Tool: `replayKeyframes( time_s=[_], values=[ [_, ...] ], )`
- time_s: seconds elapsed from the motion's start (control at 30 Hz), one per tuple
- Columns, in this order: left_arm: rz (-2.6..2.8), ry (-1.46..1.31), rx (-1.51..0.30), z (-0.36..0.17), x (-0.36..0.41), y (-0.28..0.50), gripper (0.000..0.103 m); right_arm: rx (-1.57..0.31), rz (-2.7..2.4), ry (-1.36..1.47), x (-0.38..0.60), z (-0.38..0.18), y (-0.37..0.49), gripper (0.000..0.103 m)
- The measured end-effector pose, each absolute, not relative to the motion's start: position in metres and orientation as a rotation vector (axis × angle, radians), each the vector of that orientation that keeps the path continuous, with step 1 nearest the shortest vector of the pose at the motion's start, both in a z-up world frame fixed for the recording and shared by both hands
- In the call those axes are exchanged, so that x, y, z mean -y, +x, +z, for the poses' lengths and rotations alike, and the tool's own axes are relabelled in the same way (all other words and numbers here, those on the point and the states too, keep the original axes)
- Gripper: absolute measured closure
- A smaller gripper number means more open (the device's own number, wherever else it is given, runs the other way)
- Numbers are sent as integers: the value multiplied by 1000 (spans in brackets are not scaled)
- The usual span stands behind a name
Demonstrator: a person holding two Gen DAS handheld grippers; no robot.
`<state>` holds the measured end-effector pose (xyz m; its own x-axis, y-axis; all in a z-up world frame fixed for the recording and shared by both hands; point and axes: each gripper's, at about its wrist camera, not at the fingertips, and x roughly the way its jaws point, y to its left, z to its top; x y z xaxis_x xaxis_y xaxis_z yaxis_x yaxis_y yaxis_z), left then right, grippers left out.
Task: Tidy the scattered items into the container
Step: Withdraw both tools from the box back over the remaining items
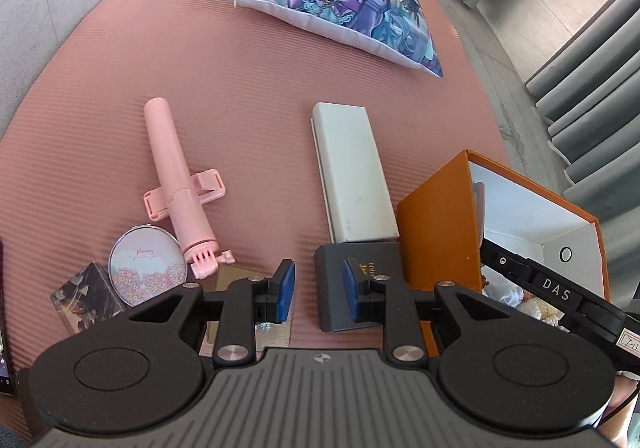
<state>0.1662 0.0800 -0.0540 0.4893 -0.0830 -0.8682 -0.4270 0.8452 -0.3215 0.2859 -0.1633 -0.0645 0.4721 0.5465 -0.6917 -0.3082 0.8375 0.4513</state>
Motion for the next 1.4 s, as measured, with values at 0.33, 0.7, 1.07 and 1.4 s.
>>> replayKeyframes(
  time_s=[0.33, 0.7, 1.07, 1.4],
  values=[
    [290, -581, -975, -34, -124, 128, 74, -906, 496, 229, 161, -57, 277, 74],
    [307, -535, -901, -7, -154, 99, 74, -741, 466, 16, 140, -9, 218, 72],
    [263, -469, -840, 8, -178, 68, 74, -634, 645, -80, 77, 28, 164, 71],
    [275, -521, -893, -9, -203, 55, 74, -662, 739, -160, 22, 17, 142, 71]
  ],
)
